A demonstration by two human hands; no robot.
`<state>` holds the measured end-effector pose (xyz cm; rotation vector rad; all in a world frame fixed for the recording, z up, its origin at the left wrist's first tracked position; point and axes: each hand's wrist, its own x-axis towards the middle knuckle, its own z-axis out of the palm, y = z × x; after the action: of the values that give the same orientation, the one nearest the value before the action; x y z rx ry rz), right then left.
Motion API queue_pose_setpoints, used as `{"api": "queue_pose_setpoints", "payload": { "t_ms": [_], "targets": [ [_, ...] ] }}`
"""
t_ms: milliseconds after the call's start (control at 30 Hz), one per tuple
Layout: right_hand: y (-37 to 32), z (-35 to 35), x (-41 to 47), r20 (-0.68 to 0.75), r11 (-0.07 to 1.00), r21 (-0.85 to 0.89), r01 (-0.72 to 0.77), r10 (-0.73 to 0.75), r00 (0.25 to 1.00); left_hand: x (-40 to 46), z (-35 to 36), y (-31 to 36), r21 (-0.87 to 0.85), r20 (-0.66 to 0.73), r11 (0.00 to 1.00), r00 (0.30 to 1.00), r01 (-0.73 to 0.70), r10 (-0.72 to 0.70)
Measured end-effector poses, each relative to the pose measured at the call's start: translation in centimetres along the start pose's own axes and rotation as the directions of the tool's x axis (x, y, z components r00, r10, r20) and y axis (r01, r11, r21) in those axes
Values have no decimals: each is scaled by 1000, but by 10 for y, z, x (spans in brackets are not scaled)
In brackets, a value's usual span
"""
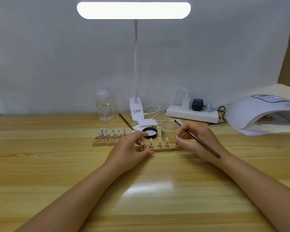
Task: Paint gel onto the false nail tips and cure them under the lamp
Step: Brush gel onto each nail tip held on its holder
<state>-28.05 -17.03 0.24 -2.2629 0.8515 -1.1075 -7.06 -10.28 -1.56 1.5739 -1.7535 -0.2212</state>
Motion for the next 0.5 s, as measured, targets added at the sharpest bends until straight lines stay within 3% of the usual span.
{"api": "queue_pose_setpoints", "payload": {
  "t_ms": [300,433,500],
  "targets": [
    [2,2,-1,39,997,-77,9,-6,999,0,0,-2,-31,-1,999,1000,29,-30],
    [0,-1,1,-89,995,-81,51,-58,994,1,0,-2,-86,-7,995,999,42,-42],
    [-5,-1,4,-170,1000,14,1,2,985,1,0,-2,-122,-17,992,999,37,-40]
  ]
}}
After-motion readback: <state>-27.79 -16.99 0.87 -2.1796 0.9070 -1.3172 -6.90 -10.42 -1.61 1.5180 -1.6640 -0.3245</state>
